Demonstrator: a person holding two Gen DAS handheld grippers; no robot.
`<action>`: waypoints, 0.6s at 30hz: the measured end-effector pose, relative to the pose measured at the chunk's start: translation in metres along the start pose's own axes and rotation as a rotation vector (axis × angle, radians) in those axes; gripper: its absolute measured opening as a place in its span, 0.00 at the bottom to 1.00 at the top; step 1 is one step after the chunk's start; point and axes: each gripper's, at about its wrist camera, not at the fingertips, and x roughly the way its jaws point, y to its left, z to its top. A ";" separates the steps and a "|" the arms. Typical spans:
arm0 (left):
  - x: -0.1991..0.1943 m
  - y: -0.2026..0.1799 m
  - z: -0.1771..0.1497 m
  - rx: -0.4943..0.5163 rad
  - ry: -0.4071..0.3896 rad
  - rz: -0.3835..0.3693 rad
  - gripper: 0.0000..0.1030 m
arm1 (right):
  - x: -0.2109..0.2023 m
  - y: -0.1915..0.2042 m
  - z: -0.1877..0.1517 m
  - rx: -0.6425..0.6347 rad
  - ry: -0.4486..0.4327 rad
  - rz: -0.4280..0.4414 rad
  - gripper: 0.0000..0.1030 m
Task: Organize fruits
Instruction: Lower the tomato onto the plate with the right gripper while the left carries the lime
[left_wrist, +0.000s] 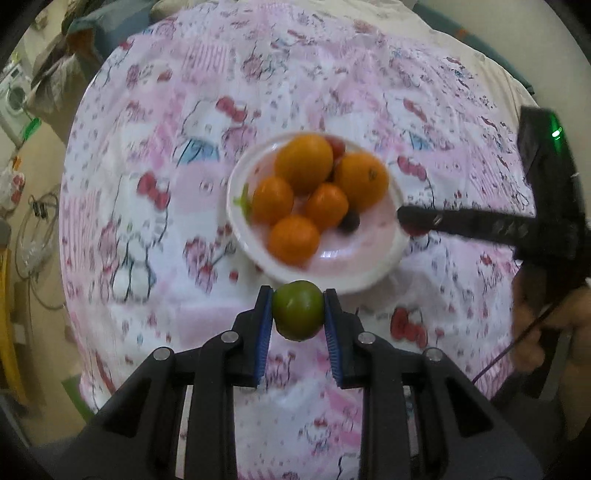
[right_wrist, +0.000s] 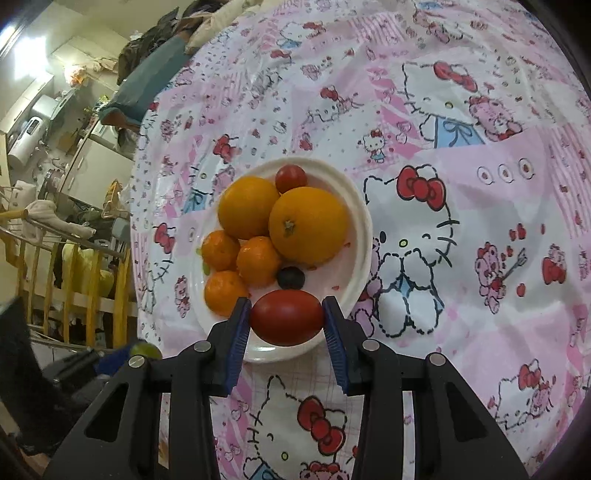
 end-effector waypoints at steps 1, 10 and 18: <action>0.001 0.000 0.005 0.005 -0.001 0.001 0.22 | 0.006 -0.003 0.002 0.012 0.019 0.006 0.42; 0.027 -0.010 0.015 0.008 0.023 -0.005 0.23 | 0.018 -0.008 0.008 0.038 0.023 0.004 0.57; 0.053 -0.031 0.022 -0.004 0.045 -0.020 0.23 | -0.011 -0.019 0.012 0.061 -0.070 -0.059 0.68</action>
